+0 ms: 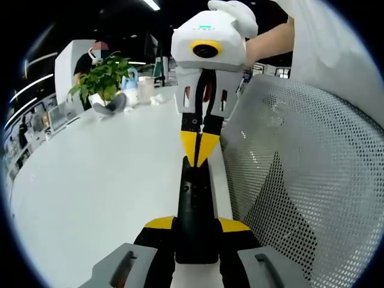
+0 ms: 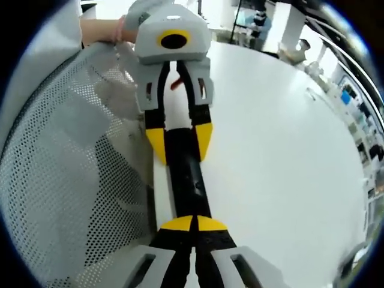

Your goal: Press the specified remote control buttons in sequence, fully releasing each button before pressing the next.

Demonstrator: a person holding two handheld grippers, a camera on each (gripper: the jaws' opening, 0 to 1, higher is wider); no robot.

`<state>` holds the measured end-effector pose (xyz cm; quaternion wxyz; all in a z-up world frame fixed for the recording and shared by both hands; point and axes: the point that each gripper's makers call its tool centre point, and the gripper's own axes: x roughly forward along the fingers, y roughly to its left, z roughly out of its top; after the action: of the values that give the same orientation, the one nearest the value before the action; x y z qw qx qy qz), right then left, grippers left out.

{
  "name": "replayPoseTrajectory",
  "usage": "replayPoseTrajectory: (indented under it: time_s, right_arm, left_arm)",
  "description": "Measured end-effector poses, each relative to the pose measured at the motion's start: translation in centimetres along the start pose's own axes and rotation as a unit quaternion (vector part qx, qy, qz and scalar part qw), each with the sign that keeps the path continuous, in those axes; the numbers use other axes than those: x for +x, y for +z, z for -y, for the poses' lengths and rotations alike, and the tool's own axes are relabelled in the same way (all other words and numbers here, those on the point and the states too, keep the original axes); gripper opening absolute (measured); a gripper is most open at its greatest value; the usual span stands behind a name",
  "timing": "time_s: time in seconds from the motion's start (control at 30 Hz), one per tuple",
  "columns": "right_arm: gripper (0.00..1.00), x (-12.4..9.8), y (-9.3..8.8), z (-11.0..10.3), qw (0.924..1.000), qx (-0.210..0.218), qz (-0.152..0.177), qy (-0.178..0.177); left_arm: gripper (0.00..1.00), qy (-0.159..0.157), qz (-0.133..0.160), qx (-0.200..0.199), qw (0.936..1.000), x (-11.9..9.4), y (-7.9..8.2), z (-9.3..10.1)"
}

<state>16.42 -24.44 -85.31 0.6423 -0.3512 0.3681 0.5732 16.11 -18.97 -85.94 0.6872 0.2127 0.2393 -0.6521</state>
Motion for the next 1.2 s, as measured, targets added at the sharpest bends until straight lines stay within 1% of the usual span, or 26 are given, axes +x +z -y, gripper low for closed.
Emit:
replayPoseTrajectory:
  time_s: [0.13,0.23,0.33,0.43,0.77,0.9,0.97,1.1,1.2]
  right_arm:
    - [0.00,0.0,0.3,0.0,0.9984,0.032,0.046,-0.009]
    - [0.00,0.0,0.4,0.1,0.9968,0.049,0.062,-0.008]
    - [0.00,0.1,0.5,0.0,0.9969,0.048,0.062,-0.007]
    - [0.00,0.2,0.7,-0.1,0.9981,0.026,0.056,-0.009]
    - [0.00,0.8,1.5,-0.2,0.9987,-0.026,0.041,-0.016]
    - [0.00,0.9,1.5,-0.3,0.9970,-0.076,0.013,-0.010]
    - [0.00,0.9,1.5,-0.4,0.9956,-0.094,-0.001,-0.005]
    - [0.00,1.0,1.6,-0.3,0.9945,-0.101,-0.025,0.008]
    - [0.00,1.1,1.5,-0.2,0.9939,-0.103,-0.037,0.013]
  left_arm:
    - [0.26,0.000,0.000,0.000,1.0000,0.0,0.0,0.0]
    - [0.26,0.000,0.000,0.000,1.0000,0.0,0.0,0.0]
    - [0.26,0.000,0.000,0.000,1.0000,0.0,0.0,0.0]
    - [0.26,0.001,0.000,0.000,1.0000,0.0,0.0,0.0]
    - [0.26,0.001,0.000,0.000,1.0000,0.0,0.0,0.0]
    - [0.26,0.001,0.000,0.000,1.0000,0.0,0.0,0.0]
    - [0.26,0.001,0.000,0.000,1.0000,0.0,0.0,0.1]
    - [0.26,0.001,0.000,0.000,1.0000,0.0,0.0,0.1]
    - [0.26,0.001,0.000,0.000,1.0000,0.0,0.0,0.1]
